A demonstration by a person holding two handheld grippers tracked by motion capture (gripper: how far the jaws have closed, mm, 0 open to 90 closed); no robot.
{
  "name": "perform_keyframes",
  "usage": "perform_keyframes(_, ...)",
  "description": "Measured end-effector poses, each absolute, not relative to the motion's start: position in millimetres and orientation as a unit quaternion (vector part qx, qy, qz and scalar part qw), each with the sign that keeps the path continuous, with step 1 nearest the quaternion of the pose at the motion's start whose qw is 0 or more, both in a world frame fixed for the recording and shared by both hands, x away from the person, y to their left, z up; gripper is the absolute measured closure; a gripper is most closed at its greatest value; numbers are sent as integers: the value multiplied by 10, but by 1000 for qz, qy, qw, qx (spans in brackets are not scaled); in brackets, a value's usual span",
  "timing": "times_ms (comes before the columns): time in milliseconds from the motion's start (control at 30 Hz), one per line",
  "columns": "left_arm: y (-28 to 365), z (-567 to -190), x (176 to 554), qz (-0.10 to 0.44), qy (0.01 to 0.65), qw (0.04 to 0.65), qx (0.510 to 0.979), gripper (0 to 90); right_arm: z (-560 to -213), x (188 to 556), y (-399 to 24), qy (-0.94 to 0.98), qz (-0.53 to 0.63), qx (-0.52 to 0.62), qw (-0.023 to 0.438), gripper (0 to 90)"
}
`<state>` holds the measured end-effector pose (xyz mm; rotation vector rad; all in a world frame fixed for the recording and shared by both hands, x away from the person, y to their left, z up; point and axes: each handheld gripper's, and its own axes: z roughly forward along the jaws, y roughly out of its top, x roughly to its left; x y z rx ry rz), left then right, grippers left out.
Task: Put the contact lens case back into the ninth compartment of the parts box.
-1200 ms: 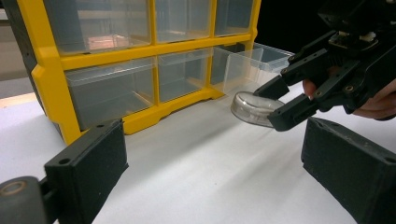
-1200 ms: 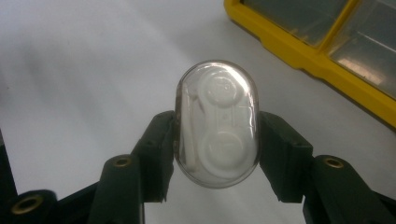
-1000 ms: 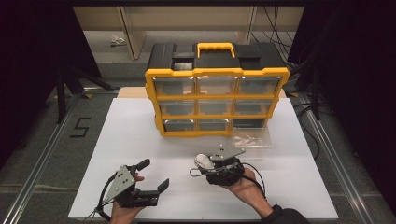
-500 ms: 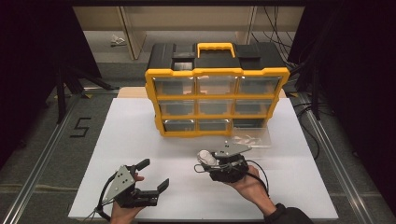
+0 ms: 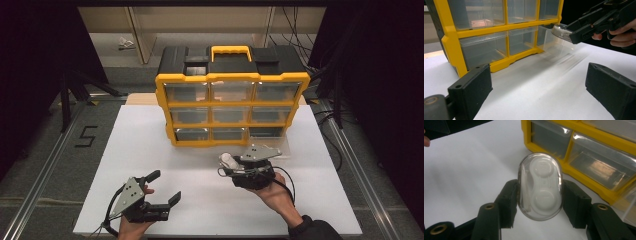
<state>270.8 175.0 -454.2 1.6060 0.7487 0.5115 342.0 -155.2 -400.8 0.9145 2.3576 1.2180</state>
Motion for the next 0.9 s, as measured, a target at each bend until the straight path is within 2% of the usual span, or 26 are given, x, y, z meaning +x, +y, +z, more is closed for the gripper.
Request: perform_keyframes(900,1751,-4539,2706,222,323,604,694,64,-3820,3511,-1862,798,454,348,187,497)
